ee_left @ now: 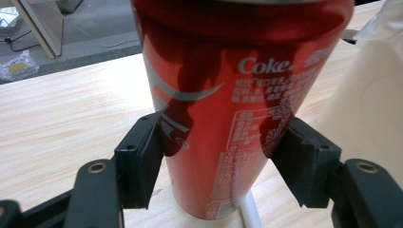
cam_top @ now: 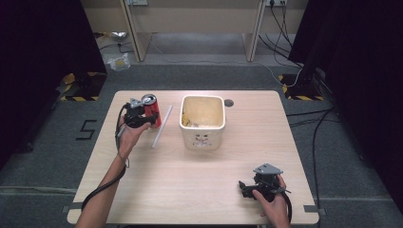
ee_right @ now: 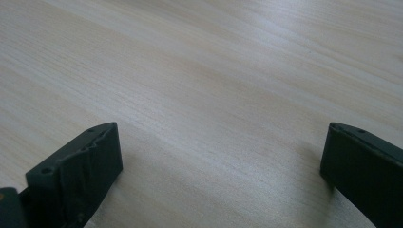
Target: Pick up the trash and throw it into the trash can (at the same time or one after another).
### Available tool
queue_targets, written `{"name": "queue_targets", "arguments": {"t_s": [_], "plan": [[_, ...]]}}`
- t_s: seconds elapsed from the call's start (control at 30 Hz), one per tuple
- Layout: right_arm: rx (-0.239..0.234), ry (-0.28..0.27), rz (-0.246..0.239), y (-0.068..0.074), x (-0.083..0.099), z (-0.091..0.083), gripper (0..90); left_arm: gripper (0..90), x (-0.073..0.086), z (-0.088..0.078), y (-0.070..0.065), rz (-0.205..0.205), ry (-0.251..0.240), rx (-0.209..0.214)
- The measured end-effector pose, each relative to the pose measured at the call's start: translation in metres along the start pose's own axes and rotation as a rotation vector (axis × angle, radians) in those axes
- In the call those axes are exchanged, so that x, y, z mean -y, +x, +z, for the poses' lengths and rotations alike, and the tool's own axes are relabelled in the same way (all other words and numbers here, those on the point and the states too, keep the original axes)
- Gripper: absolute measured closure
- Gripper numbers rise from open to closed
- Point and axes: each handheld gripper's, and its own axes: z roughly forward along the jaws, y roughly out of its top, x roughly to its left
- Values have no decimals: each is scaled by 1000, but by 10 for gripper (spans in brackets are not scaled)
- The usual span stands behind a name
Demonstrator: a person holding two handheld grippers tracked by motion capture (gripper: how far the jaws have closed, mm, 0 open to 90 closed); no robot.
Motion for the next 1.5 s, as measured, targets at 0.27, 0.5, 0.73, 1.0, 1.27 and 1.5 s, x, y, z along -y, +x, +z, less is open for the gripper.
{"name": "queue_targets", "arguments": {"t_s": [0.27,0.5,0.73,1.0,1.27,1.5], "plan": [[0,0,0,0,0,0,3,359,-9,-16,-2,11,-5,35],[0,0,1,0,0,0,3,359,-20,-32,-9,28,-14,73],[0,0,0,0,0,0,3,358,-34,-49,-15,54,-24,111],[0,0,0,0,0,0,3,358,-43,-61,-18,60,-30,138],[0,0,0,0,0,0,3,358,-53,-73,-23,84,-36,154],[0,0,0,0,0,0,3,358,-60,-77,-28,88,-43,178]]}}
